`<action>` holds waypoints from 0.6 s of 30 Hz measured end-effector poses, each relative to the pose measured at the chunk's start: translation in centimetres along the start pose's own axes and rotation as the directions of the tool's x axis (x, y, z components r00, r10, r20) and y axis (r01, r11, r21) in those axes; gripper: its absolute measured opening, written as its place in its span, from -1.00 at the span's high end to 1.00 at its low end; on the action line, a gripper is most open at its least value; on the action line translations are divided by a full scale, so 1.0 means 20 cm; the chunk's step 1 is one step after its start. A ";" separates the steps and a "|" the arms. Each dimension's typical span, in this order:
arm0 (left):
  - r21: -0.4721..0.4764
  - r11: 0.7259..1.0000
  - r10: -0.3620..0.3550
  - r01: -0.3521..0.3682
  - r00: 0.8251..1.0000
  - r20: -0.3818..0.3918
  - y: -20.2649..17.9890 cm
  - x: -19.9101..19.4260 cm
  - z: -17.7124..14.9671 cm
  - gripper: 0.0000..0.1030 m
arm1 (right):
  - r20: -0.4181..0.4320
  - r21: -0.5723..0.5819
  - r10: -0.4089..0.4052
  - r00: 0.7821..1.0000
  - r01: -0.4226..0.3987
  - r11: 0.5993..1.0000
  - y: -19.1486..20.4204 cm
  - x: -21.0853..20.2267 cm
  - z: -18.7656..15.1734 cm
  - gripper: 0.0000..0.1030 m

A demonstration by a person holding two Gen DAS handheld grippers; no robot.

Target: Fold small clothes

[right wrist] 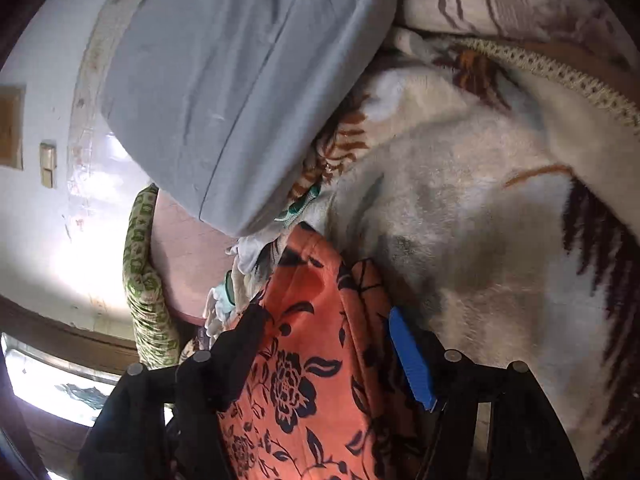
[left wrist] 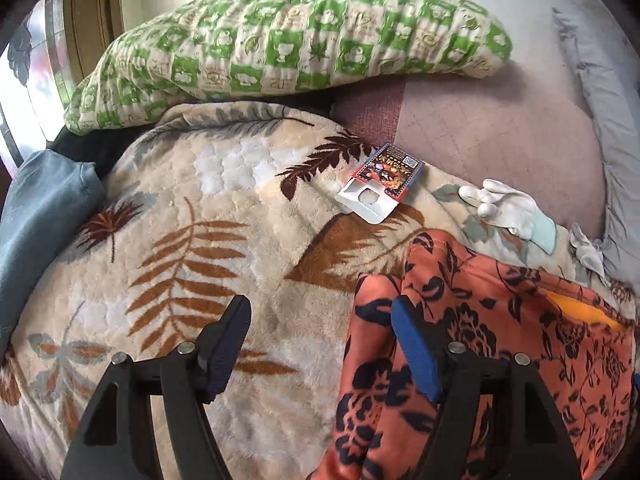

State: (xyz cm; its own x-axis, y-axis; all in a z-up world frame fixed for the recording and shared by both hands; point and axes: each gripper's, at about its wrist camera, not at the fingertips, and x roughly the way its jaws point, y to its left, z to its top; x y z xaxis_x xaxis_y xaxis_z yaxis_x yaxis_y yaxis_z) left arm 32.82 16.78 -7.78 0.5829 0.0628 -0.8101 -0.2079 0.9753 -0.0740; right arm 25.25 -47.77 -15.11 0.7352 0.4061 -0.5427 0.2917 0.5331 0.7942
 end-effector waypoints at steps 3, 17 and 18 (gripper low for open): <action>0.016 0.997 -0.072 0.072 0.997 0.006 0.09 -0.18 -0.14 -0.42 | 0.031 -0.047 -0.005 1.000 0.006 0.999 -0.01 -0.22 -0.14 -0.48; -0.300 0.925 -0.309 0.235 0.923 -0.231 0.09 -0.03 -0.51 -0.34 | -0.171 0.132 0.110 0.979 -0.088 0.987 -0.08 -0.16 -0.75 -0.48; -0.316 0.917 -0.322 0.242 0.919 -0.230 0.08 -0.02 -0.50 0.22 | -0.170 0.136 0.123 0.978 -0.101 0.986 -0.07 -0.12 -0.72 -0.48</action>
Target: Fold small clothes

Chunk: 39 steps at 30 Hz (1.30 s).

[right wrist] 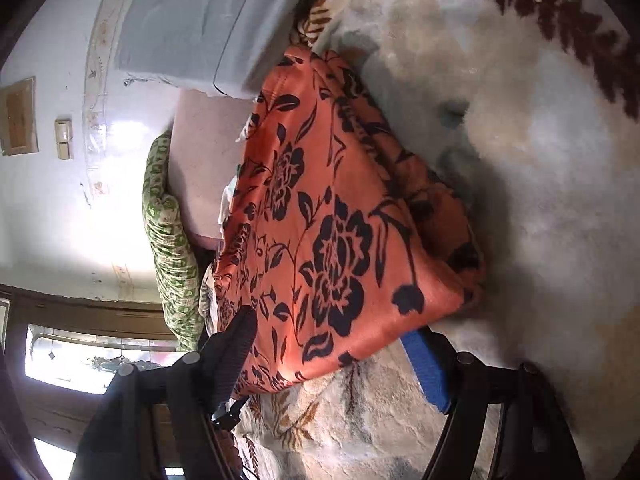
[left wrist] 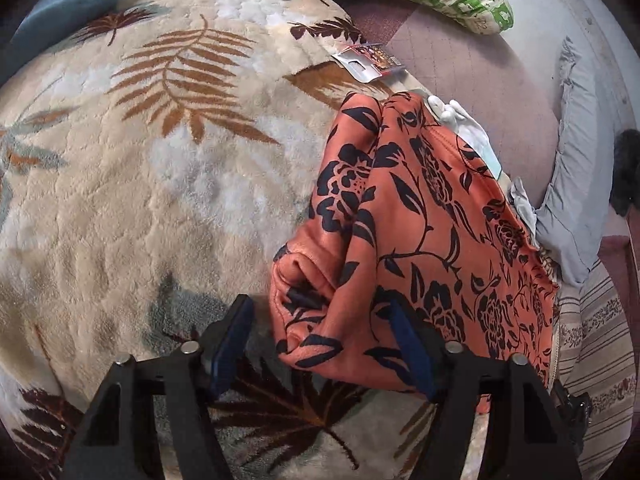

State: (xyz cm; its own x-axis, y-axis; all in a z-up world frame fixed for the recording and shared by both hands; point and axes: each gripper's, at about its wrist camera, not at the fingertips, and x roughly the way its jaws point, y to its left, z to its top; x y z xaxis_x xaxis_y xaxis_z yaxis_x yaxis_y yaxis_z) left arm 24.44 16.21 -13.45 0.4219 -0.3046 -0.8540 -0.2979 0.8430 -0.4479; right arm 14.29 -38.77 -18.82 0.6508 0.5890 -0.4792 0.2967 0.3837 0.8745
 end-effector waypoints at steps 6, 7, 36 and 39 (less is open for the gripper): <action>-0.123 0.992 0.002 -0.001 1.000 0.005 -0.03 0.00 0.04 0.71 | 0.029 0.125 -0.033 0.999 0.029 0.992 -0.03 0.07 0.08 0.30; -0.111 0.994 0.006 -0.002 1.000 0.028 -0.05 -0.04 0.03 0.72 | 0.025 0.134 -0.062 0.998 0.058 0.989 -0.04 0.08 0.09 0.66; 0.092 0.990 0.068 -0.103 0.943 0.326 0.11 -0.95 -0.74 0.10 | 0.156 -0.216 -0.170 0.973 0.202 0.955 0.16 -0.78 -0.52 -0.42; 0.244 0.965 0.023 -0.092 0.962 0.274 -0.03 -0.76 -0.76 0.07 | 0.087 -0.275 -0.073 0.994 0.095 0.957 0.26 -0.66 -0.50 -0.42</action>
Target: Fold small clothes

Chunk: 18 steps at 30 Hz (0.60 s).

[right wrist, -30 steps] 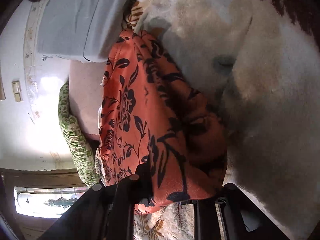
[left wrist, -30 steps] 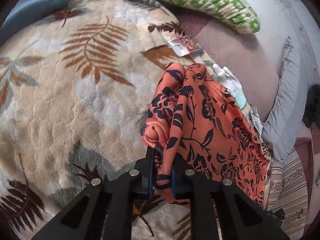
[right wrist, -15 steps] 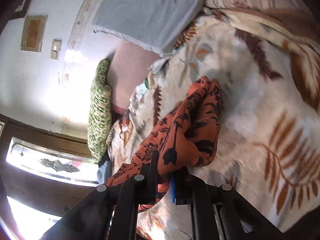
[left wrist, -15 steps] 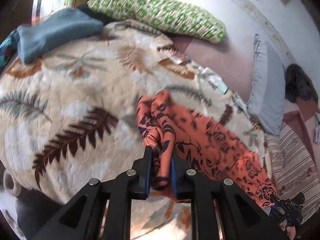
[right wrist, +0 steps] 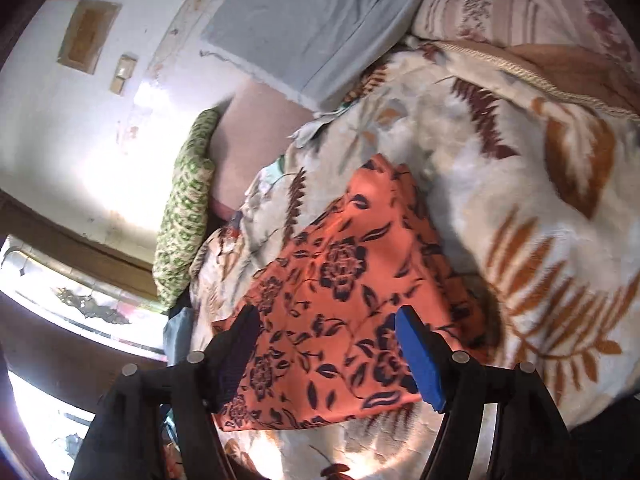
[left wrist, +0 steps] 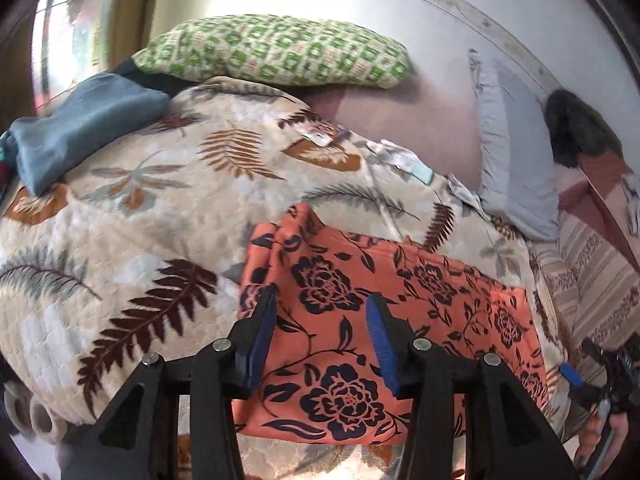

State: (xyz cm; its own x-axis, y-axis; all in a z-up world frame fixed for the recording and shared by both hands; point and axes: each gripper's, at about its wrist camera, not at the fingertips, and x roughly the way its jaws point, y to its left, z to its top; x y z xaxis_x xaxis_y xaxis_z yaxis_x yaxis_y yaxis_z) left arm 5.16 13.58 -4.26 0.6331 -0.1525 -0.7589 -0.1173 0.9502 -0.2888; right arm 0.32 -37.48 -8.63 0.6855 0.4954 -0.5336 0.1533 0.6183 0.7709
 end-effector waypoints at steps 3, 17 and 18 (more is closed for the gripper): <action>0.034 0.975 0.220 -0.217 0.951 -0.219 0.09 0.36 -0.11 0.15 | -0.072 0.025 0.048 0.996 -0.046 0.999 -0.04 0.23 0.01 -0.45; -0.262 0.951 -0.218 0.165 0.958 -0.188 0.35 0.11 -0.01 -0.16 | -0.102 0.005 -0.069 0.992 0.070 0.998 -0.08 0.26 0.01 -0.42; -0.268 0.947 -0.234 0.177 0.952 -0.199 0.35 0.10 -0.04 -0.16 | -0.107 0.016 -0.063 0.992 0.065 0.998 -0.10 0.23 0.00 -0.42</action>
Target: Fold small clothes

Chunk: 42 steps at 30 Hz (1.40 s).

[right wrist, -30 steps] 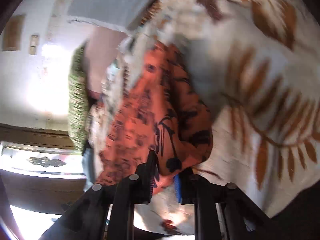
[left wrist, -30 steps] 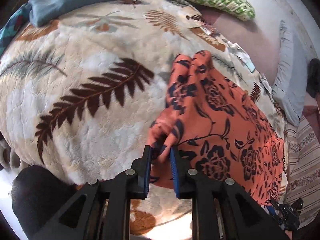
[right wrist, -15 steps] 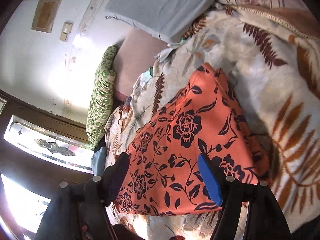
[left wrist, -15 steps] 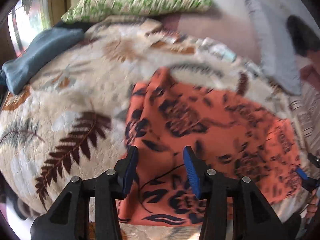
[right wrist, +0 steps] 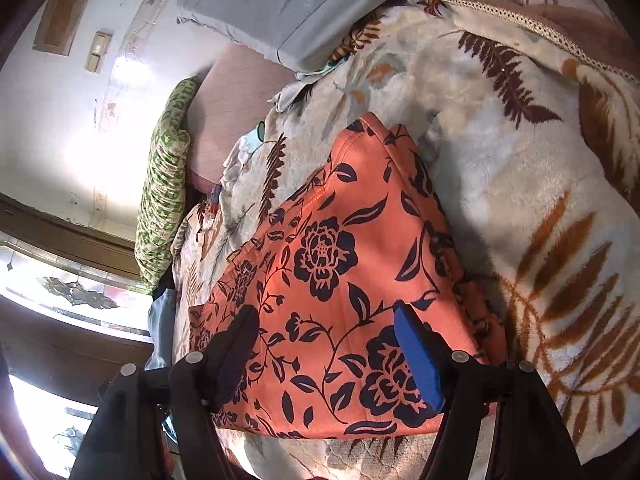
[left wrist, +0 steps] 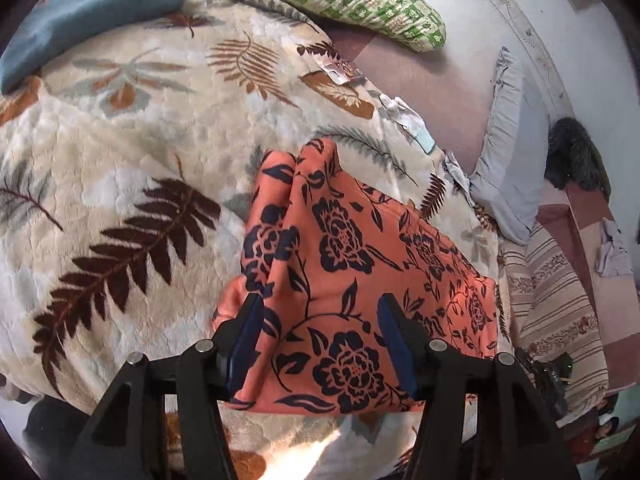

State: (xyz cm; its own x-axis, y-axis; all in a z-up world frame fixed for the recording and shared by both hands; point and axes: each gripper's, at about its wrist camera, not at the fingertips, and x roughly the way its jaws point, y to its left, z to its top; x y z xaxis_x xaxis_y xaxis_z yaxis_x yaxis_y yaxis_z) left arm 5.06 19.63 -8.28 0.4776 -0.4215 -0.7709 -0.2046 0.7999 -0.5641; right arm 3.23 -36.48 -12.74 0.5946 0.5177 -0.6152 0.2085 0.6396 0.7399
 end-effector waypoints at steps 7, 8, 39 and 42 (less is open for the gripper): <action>-0.016 0.995 0.098 -0.100 0.990 -0.104 0.05 0.13 -0.09 0.00 | -0.038 0.049 0.003 0.999 -0.002 0.999 -0.11 0.03 -0.11 -0.42; -0.006 0.992 0.122 -0.124 0.985 -0.123 0.05 0.16 -0.10 0.20 | -0.036 0.050 0.009 0.999 -0.008 0.999 -0.10 0.02 -0.12 -0.42; 0.142 0.954 0.264 -0.264 0.964 0.018 -0.11 0.34 0.38 -0.16 | 0.016 -0.023 -0.047 0.999 0.048 0.999 -0.01 -0.06 0.07 -0.44; 0.227 0.923 0.318 -0.311 0.948 0.007 -0.14 0.46 0.40 0.60 | 0.014 -0.019 -0.044 0.999 0.044 0.999 -0.03 -0.05 0.06 -0.44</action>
State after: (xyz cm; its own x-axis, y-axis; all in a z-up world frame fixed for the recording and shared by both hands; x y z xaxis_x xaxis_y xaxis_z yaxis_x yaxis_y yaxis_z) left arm 16.97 16.87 -11.45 0.3934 -0.1425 -0.9083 -0.1433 0.9663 -0.2137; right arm 3.38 -38.03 -12.12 0.5957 0.4809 -0.6433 0.2199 0.6727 0.7065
